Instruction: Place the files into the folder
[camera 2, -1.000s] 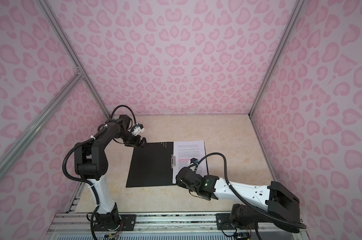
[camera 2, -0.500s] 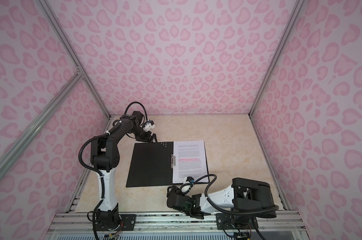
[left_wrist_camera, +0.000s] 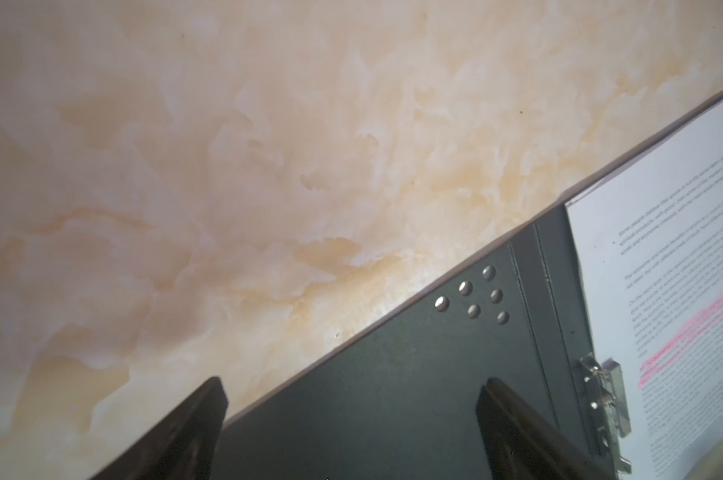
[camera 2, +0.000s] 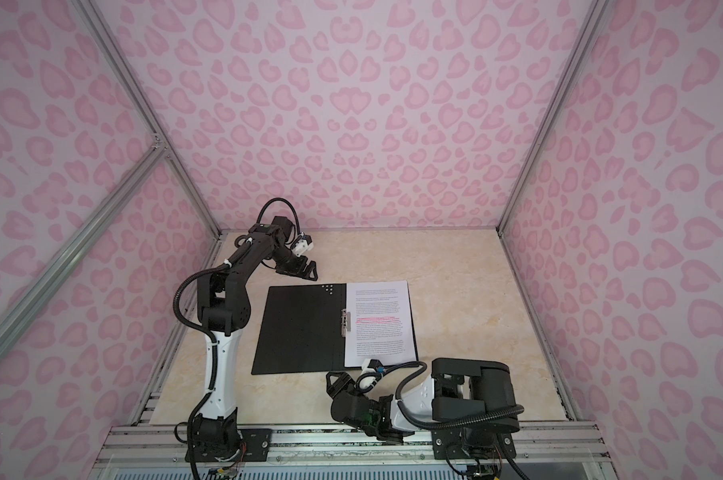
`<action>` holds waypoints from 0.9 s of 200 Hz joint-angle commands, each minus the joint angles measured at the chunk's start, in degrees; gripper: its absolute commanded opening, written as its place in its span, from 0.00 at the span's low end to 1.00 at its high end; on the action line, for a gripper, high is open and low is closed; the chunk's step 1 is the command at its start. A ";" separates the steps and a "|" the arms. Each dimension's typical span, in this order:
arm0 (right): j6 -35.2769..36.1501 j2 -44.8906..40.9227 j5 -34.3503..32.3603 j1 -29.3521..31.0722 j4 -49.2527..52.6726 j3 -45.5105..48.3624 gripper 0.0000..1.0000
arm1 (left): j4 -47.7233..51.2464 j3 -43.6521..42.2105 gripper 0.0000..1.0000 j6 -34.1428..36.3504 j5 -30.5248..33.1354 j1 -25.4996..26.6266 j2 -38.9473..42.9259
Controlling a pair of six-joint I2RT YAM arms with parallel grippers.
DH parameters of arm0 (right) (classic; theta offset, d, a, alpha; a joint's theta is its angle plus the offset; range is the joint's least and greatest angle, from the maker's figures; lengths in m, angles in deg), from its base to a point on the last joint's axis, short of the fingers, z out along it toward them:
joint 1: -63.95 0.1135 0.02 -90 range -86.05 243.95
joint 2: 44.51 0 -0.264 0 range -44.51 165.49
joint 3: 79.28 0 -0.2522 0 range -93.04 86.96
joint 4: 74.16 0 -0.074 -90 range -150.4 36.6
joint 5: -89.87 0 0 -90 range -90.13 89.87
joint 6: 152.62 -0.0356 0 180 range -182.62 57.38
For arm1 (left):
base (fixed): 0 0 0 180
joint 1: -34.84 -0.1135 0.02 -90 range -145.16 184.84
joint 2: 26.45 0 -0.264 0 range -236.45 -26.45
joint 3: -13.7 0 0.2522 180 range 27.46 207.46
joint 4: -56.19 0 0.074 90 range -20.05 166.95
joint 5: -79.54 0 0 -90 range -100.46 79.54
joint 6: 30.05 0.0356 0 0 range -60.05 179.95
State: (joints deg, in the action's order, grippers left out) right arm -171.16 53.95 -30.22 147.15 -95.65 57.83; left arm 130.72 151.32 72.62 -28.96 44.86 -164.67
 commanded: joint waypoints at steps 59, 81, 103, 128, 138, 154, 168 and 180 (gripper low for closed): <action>-7.21 3.49 -5.71 0.32 1.77 1.59 0.60 | 6.26 0.24 0.99 1.78 -3.46 0.44 -2.80; -9.42 3.59 -6.42 -0.34 3.71 2.07 0.61 | 6.46 -1.64 0.98 2.77 -2.95 0.44 -2.75; -10.91 3.41 -6.65 -0.91 6.80 1.62 0.61 | 6.36 -2.78 0.98 3.33 -2.86 0.43 -2.24; -10.55 3.64 -5.86 -2.39 7.01 1.43 0.62 | 7.20 -2.70 0.98 3.76 -2.59 0.41 -2.24; -10.78 3.99 -5.83 -2.75 6.97 1.37 0.62 | 7.47 -2.57 0.98 3.93 -2.64 0.43 -2.31; -10.65 5.09 -5.35 -3.28 4.76 1.44 0.62 | 8.48 -1.77 0.98 4.19 -3.02 0.42 -2.88; -10.74 5.69 -5.16 -3.47 4.47 1.12 0.62 | 9.67 -0.62 0.97 4.51 -3.36 0.41 -3.54; -10.53 6.08 -4.93 -3.61 4.61 0.75 0.62 | 10.53 0.13 0.98 5.11 -3.64 0.42 -3.73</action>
State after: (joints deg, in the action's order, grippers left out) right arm -181.56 58.36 -38.11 143.89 -101.39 58.29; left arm 135.12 150.73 76.51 -31.65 45.23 -166.96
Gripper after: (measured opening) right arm 0.616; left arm 0.976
